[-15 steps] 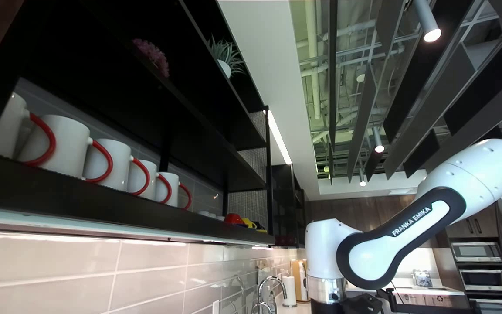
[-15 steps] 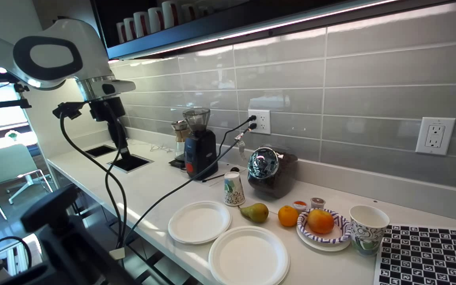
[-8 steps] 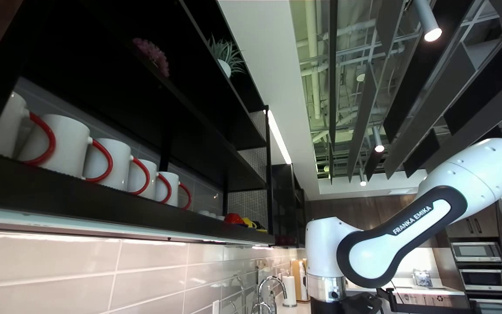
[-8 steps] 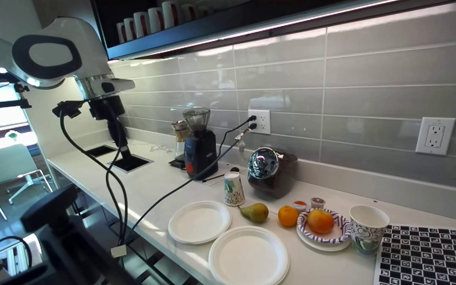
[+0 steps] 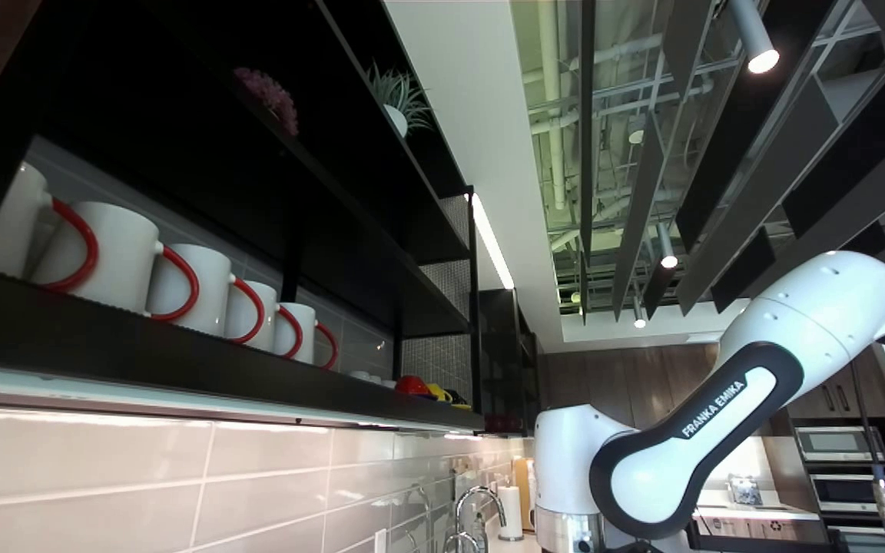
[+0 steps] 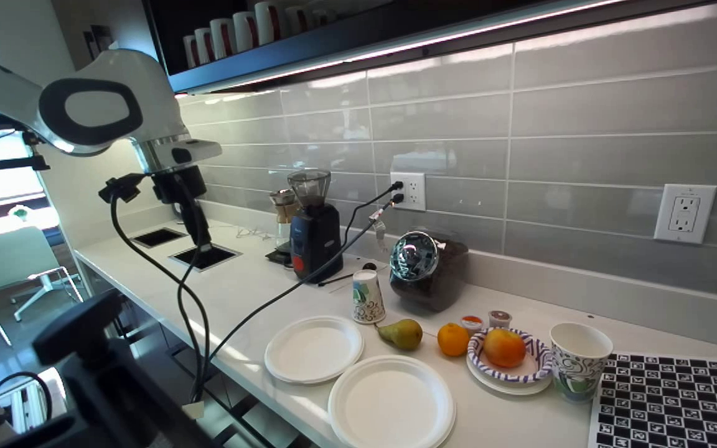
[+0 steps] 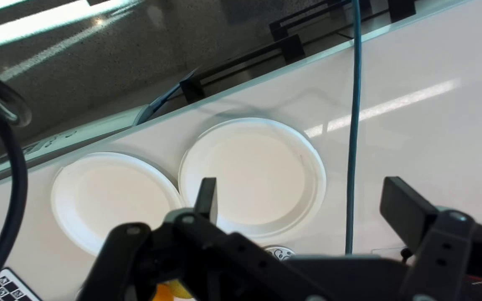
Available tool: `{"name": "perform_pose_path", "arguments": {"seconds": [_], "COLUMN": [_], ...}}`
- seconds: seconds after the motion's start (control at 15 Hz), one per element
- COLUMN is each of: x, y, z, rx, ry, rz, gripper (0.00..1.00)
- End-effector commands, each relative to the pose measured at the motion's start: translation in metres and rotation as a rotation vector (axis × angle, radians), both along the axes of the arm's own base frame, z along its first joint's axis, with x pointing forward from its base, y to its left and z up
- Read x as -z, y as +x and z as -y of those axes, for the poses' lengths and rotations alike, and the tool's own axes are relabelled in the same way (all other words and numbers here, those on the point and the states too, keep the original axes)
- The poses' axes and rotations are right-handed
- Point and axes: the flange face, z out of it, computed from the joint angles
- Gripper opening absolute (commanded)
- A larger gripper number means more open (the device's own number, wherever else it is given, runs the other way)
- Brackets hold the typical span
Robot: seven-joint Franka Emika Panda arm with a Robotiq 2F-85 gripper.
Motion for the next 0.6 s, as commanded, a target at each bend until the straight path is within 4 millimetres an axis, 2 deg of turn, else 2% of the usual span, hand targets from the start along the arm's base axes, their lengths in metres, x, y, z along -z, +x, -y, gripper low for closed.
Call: {"name": "perform_pose_path", "arguments": {"seconds": [0.0, 0.2, 0.33, 0.4, 0.53], "x": [0.039, 0.071, 0.094, 0.069, 0.09], "y": [0.014, 0.031, 0.039, 0.031, 0.036], "z": [-0.003, 0.0, 0.006, 0.0, 0.005], "rx": [-0.003, -0.028, -0.001, -0.019, -0.006], "ry": [-0.034, -0.022, 0.066, 0.017, 0.049], "rz": [0.03, 0.093, 0.153, 0.122, 0.139], "gripper": [1.0, 1.0, 1.0, 1.0, 1.0]}}
